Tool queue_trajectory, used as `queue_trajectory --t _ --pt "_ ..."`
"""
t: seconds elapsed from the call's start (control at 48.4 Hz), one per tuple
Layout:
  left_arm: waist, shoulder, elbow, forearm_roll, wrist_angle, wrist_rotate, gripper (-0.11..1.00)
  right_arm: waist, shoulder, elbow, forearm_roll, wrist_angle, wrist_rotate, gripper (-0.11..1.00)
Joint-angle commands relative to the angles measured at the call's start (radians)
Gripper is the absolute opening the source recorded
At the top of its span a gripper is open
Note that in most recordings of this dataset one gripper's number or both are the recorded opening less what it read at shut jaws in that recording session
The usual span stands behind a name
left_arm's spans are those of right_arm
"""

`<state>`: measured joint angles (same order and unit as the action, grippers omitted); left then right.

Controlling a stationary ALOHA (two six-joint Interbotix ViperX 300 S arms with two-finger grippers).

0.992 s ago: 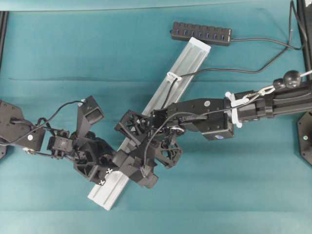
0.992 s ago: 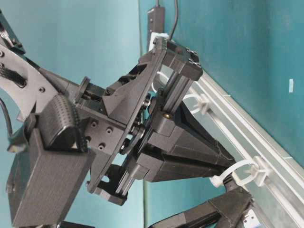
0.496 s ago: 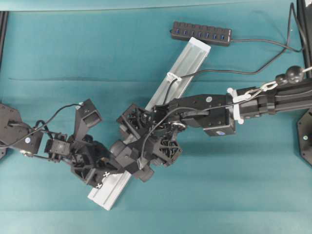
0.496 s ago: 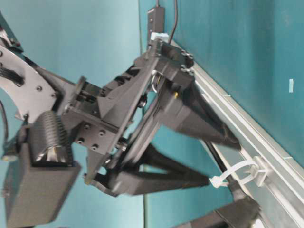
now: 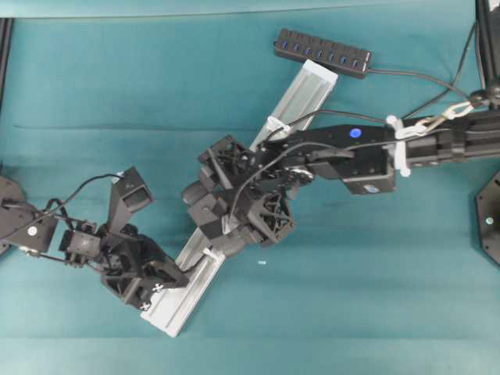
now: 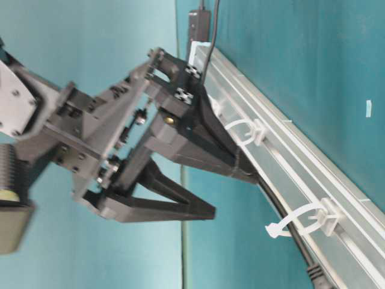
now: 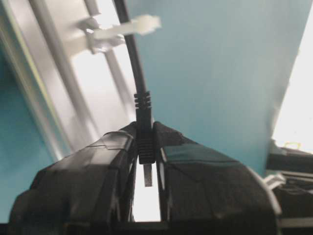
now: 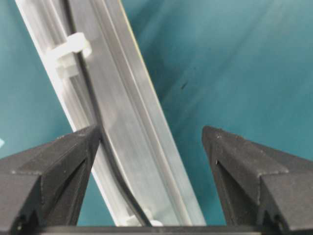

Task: Pass the USB cable through three rings with both arms.

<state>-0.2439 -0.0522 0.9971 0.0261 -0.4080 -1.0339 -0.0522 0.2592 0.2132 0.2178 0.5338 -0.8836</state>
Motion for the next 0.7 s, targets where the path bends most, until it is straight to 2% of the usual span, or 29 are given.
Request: queue_trajectory --t 0.0,0.103,0.31,0.538,0.682 --pt "-0.023 -0.035 -0.005 0.002 -0.003 -0.011 0.1 -0.002 -0.023 -0.006 0.003 -0.02 0.028 0.87" --pt "-0.026 -0.066 0.0 0.002 0.0 -0.038 0.1 0.005 -0.037 -0.012 0.015 -0.035 0.078 0.87" --pt "-0.028 -0.112 0.002 0.002 0.025 -0.044 0.1 -0.005 -0.078 -0.084 0.107 -0.043 0.215 0.87" --pt "-0.031 -0.187 0.005 0.002 0.095 -0.048 0.1 0.009 -0.097 -0.091 0.123 -0.071 0.244 0.87" --pt "-0.032 -0.245 0.009 0.002 0.202 -0.049 0.1 0.003 -0.124 -0.078 0.124 -0.069 0.281 0.87"
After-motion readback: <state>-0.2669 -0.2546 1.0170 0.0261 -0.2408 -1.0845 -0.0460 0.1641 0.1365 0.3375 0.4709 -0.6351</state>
